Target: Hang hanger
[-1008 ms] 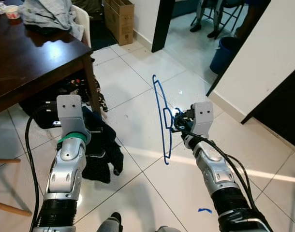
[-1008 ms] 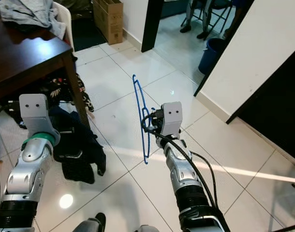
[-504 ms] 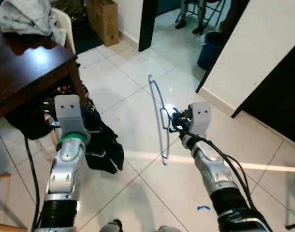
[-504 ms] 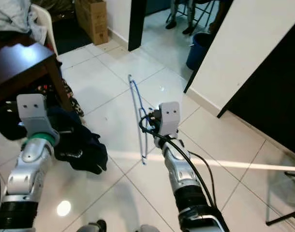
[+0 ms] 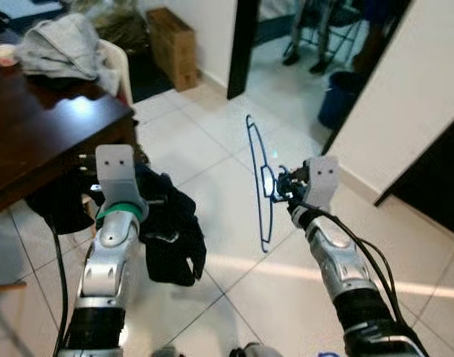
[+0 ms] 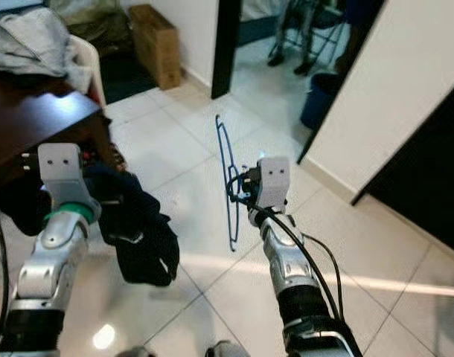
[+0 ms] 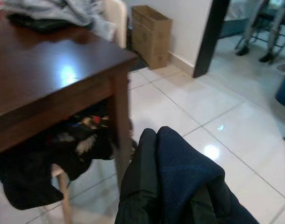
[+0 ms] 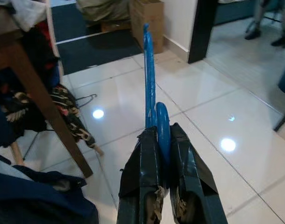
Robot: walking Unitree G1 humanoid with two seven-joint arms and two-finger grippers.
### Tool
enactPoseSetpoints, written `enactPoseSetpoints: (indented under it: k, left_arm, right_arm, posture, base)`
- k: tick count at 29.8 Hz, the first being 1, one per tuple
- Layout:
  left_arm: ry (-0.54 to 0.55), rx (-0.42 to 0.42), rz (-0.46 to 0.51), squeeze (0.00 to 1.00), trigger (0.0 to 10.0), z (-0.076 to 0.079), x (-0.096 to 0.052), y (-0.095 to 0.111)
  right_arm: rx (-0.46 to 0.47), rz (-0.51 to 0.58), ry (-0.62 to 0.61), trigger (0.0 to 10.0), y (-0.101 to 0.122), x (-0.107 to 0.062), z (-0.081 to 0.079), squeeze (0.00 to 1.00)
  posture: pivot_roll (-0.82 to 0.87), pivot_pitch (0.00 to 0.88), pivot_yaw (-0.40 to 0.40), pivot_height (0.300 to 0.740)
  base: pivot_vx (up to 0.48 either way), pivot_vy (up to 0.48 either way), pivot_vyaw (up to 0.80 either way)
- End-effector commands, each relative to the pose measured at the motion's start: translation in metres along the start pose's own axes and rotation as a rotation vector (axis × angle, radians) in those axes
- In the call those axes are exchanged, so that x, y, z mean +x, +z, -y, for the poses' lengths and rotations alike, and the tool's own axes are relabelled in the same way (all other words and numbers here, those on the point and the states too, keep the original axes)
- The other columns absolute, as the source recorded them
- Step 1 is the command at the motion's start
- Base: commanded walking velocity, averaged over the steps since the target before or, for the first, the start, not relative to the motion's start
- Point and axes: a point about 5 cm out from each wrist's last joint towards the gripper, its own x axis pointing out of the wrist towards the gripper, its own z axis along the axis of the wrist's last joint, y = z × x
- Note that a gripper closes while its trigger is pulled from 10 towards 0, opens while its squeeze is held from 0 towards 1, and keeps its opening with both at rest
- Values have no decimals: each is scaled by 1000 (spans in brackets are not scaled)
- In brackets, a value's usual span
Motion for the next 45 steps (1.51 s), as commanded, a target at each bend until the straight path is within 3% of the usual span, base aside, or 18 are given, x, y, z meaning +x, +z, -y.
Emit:
enactPoseSetpoints:
  k: [1,5,7,8,9,15,17,20,21,25,27,30,32,35,37,39,43,45]
  left_arm:
    - [0,5,8,0,10000,0,-1,2]
    - [-2,23,44,0,10000,1,1,14]
    - [-6,23,141,0,10000,3,8,47]
    - [-6,23,141,0,10000,3,8,47]
    - [-11,26,183,0,10000,3,10,61]
    - [-16,34,223,0,10000,3,12,74]
    - [-14,38,348,0,10000,-1,20,116]
    - [-10,41,397,0,10000,-3,22,133]
    - [0,41,447,0,10000,-6,22,151]
    - [12,44,485,0,10000,-9,21,164]
    - [28,59,575,0,10000,-17,20,197]
    - [66,162,713,0,10000,-37,21,245]
    - [66,162,713,0,10000,-37,21,245]
    - [96,215,760,0,10000,-47,22,262]
    - [143,320,802,0,10000,-59,28,281]
    - [155,347,810,0,10000,-62,30,286]
    - [141,391,808,0,10000,-61,35,289]
    - [110,461,801,0,10000,-53,41,285]
  right_arm:
    - [13,-13,3,10000,-5,-2,-2,0]
    - [-6,0,17,10000,-1,-1,-5,0]
    - [17,44,20,10000,9,4,-6,0]
    - [17,44,20,10000,9,4,-6,0]
    - [26,59,21,10000,13,5,-7,0]
    - [35,71,22,10000,17,6,-8,0]
    - [80,118,21,10000,28,11,-8,0]
    - [105,136,23,10000,32,12,-9,0]
    - [106,145,20,10000,35,13,-8,0]
    - [102,148,11,10000,36,13,-7,0]
    - [92,151,-26,10000,35,12,-1,0]
    - [95,194,-117,10000,42,12,15,0]
    - [95,194,-117,10000,42,12,15,0]
    - [86,219,-156,10000,47,12,23,0]
    - [80,257,-203,10000,55,11,35,0]
    - [81,267,-215,10000,57,11,38,0]
    - [77,288,-221,10000,61,9,40,0]
    - [75,303,-231,10000,62,7,41,0]
  posture:
    - [55,69,-30,740]
    - [57,69,-32,740]
    - [64,66,-34,740]
    - [64,66,-34,740]
    - [65,65,-34,740]
    - [65,65,-34,740]
    - [73,56,-34,740]
    - [73,56,-34,740]
    - [73,53,-32,740]
    - [76,51,-34,740]
    - [90,47,-44,740]
    - [100,38,-47,740]
    - [100,38,-47,740]
    - [102,32,-46,740]
    - [106,27,-46,740]
    - [105,26,-45,740]
    - [99,27,-37,740]
    - [98,32,-37,740]
  base:
    - [401,0,0]
    - [398,0,0]
    - [398,0,800]
    - [398,0,800]
    - [398,0,800]
    - [398,0,800]
    - [398,0,709]
    - [400,0,206]
    - [398,0,0]
    - [399,0,0]
    - [399,0,0]
    - [400,0,0]
    - [398,0,0]
    - [398,0,0]
    - [399,0,0]
    - [401,0,0]
    - [400,0,0]
    - [399,0,0]
